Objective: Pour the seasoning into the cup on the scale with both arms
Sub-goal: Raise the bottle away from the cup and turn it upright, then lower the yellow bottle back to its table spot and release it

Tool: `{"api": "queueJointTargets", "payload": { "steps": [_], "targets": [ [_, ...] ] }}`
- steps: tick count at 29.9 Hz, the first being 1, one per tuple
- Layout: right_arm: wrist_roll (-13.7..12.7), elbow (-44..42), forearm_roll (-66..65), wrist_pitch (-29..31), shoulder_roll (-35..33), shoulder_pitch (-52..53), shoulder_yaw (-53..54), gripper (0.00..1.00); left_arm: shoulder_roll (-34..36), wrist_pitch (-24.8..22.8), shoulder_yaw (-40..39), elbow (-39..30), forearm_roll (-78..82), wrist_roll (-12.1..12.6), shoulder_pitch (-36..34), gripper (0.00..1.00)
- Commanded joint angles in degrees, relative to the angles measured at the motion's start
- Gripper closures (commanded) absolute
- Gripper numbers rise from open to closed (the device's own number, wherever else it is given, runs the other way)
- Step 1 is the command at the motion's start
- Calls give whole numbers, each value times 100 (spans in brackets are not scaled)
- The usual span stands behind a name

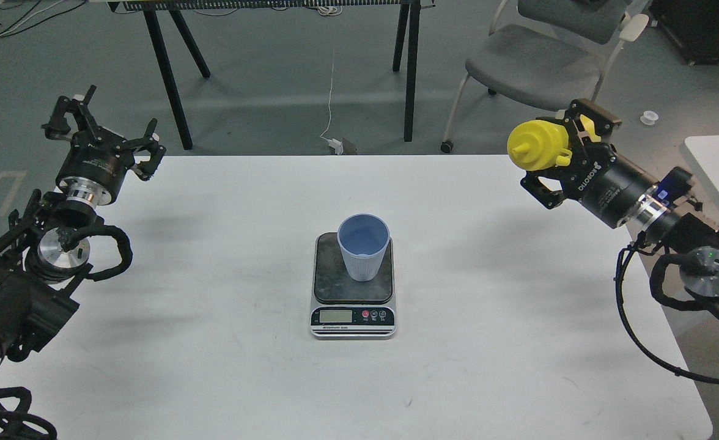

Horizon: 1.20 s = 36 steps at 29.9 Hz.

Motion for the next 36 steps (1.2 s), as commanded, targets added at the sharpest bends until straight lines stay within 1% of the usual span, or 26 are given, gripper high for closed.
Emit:
{"api": "queueJointTargets", "payload": {
  "steps": [1, 4, 7, 9, 16, 23, 29, 33, 36],
  "targets": [
    [41, -12, 684, 2, 309, -760, 530, 56, 5, 0, -2, -2, 0, 8, -1, 1],
    [33, -82, 1080, 2, 607, -1385, 900, 56, 5, 0, 24, -2, 0, 8, -1, 1],
    [24, -354, 1143, 2, 1134, -1633, 1076, 57, 5, 0, 24, -2, 0, -1, -1, 1],
    [15, -503, 1265, 2, 1363, -1747, 1121, 57, 5, 0, 42, -2, 9, -1, 17, 1],
    [-11, -601, 1477, 2, 1724, -1914, 1112, 56, 40, 0, 51, -2, 9, 8, 25, 1],
    [-29, -601, 1486, 2, 1777, -1914, 1138, 52, 58, 0, 51, -2, 9, 8, 34, 1],
    [-20, -741, 1494, 2, 1812, -1976, 1121, 52, 49, 0, 59, -2, 26, 16, 34, 1],
    [-11, -908, 1494, 2, 2049, -1993, 1130, 51, 49, 0, 59, -11, 35, 25, 34, 1],
    [-11, -908, 1494, 2, 2076, -2037, 1130, 49, 49, 0, 59, -11, 35, 25, 34, 1]
  ]
}}
